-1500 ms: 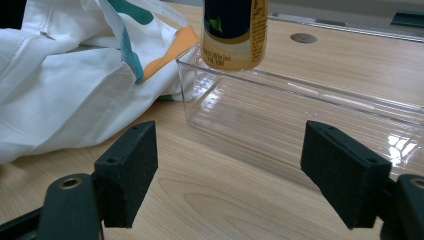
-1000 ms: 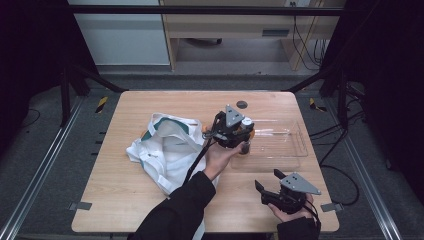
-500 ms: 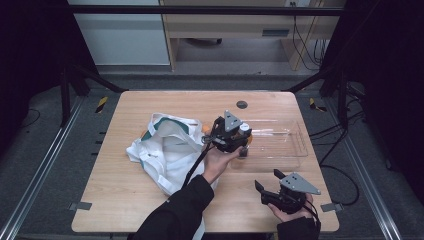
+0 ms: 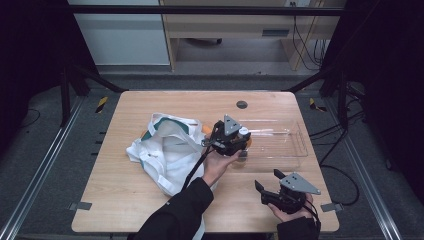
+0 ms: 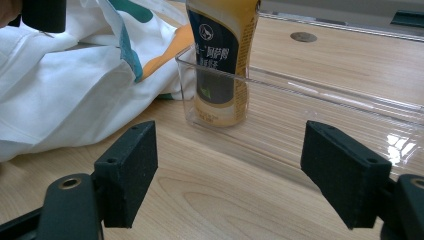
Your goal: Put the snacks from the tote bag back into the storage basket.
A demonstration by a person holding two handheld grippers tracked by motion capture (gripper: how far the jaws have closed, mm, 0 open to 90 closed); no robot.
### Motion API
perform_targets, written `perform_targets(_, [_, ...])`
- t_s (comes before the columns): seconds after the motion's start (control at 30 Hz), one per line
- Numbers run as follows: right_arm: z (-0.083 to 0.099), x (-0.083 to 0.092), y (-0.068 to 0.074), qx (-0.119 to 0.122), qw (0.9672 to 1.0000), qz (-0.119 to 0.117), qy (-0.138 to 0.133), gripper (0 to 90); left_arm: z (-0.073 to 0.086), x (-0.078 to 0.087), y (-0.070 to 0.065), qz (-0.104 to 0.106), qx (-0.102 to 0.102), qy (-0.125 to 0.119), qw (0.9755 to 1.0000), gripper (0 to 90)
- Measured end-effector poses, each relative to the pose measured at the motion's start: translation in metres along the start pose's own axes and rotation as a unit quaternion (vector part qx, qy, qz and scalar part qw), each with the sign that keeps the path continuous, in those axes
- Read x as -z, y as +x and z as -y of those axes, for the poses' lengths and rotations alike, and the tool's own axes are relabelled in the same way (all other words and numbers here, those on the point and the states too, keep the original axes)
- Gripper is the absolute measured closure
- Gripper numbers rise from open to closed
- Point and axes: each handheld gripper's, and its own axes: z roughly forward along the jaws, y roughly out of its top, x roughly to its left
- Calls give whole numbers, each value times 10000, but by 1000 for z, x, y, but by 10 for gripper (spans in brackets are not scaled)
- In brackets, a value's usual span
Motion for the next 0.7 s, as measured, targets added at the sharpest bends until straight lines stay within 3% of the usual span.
perform_targets(0.4, [0,0,-1,0,10000,26,8,229,4,2,0,84,-193,-142,9997,550])
perform_targets(0.57, [0,0,-1,-2,10000,40,8,228,2,13,2,175,-219,-242,9993,473])
perform_targets(0.7, [0,0,-1,13,10000,61,7,225,2,26,4,253,-370,-247,9987,440])
